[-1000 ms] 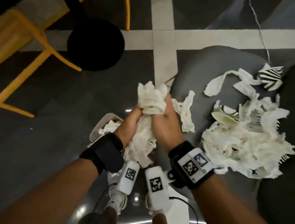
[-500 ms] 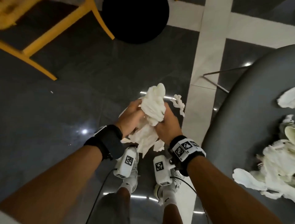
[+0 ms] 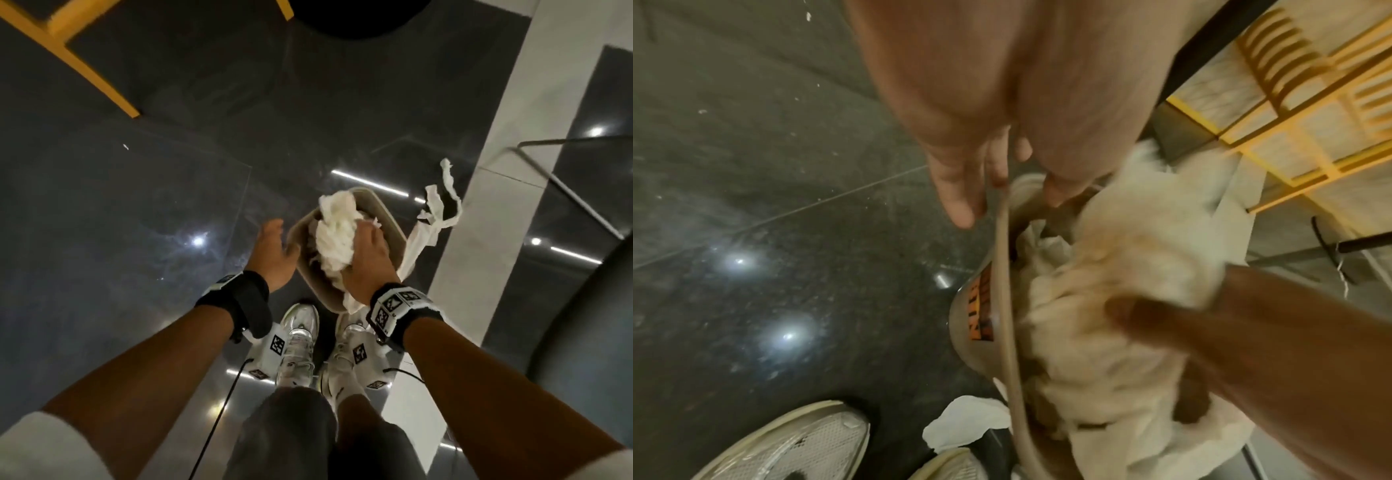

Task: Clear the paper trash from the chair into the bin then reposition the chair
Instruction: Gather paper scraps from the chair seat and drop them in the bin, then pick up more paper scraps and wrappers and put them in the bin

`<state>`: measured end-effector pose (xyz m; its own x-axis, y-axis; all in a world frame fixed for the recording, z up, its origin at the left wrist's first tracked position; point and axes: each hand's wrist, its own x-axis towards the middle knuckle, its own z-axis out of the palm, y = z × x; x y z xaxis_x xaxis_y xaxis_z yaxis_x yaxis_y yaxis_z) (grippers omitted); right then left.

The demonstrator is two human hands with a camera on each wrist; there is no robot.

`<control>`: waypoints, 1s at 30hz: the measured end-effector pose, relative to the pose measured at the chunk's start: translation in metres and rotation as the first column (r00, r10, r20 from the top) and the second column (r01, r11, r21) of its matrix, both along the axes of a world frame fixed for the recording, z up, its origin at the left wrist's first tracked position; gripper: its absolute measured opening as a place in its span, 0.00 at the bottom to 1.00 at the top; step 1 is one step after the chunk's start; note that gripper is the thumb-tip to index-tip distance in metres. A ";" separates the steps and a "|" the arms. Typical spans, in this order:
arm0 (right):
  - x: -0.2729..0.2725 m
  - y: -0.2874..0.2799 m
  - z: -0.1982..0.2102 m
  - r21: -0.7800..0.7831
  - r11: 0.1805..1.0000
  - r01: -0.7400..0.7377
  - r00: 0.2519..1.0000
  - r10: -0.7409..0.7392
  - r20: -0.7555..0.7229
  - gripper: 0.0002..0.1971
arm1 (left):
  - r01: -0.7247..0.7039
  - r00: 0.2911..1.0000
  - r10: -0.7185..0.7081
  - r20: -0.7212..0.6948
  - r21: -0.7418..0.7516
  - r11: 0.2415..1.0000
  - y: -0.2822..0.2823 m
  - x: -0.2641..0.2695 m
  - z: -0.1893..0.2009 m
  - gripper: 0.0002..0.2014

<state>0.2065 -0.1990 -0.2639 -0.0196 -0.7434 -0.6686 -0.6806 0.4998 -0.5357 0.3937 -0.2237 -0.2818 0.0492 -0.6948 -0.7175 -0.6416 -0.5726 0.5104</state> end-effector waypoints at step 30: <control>-0.203 -0.088 -0.250 0.353 0.931 0.095 0.874 0.091 -0.477 0.37 | -0.241 0.971 0.212 -0.114 -0.510 0.826 -0.084 0.041 -0.086 0.05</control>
